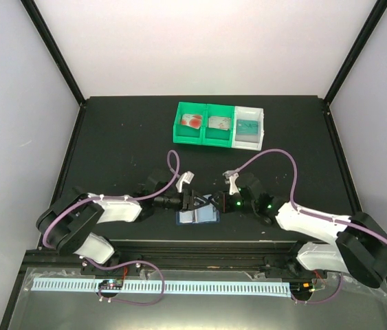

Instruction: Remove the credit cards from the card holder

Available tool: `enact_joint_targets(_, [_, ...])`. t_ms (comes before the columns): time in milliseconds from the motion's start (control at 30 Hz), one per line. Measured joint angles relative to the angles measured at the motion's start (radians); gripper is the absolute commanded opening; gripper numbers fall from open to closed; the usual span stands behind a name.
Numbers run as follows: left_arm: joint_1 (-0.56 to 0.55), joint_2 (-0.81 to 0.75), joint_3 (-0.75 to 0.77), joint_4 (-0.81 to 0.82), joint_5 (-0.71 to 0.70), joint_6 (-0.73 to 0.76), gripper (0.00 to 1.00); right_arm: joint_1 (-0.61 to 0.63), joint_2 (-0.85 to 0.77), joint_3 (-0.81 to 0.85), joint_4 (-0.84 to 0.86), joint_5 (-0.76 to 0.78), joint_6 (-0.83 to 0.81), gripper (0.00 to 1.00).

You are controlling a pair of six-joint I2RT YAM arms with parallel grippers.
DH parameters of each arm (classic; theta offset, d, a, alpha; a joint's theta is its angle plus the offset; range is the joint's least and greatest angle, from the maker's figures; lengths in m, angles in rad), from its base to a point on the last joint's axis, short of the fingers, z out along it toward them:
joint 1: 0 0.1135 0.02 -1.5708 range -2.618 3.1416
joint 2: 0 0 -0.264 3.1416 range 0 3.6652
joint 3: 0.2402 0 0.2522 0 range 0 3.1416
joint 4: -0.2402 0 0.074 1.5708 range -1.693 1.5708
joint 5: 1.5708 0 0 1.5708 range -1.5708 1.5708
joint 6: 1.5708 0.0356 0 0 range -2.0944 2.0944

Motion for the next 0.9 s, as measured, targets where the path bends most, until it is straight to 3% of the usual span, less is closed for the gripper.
enact_joint_targets(200, [0.09, -0.147, -0.032, -0.15, -0.044, 0.047, 0.66, 0.016, 0.097, 0.016, 0.071, -0.08, 0.043, 0.2])
enact_joint_targets(467, [0.198, -0.277, -0.122, -0.32, -0.098, 0.093, 0.71, 0.068, 0.289, 0.118, 0.101, -0.109, 0.076, 0.25])
enact_joint_targets(900, [0.227, -0.218, -0.203, -0.221, -0.03, 0.06, 0.71, 0.119, 0.455, 0.182, 0.074, -0.025, 0.074, 0.12])
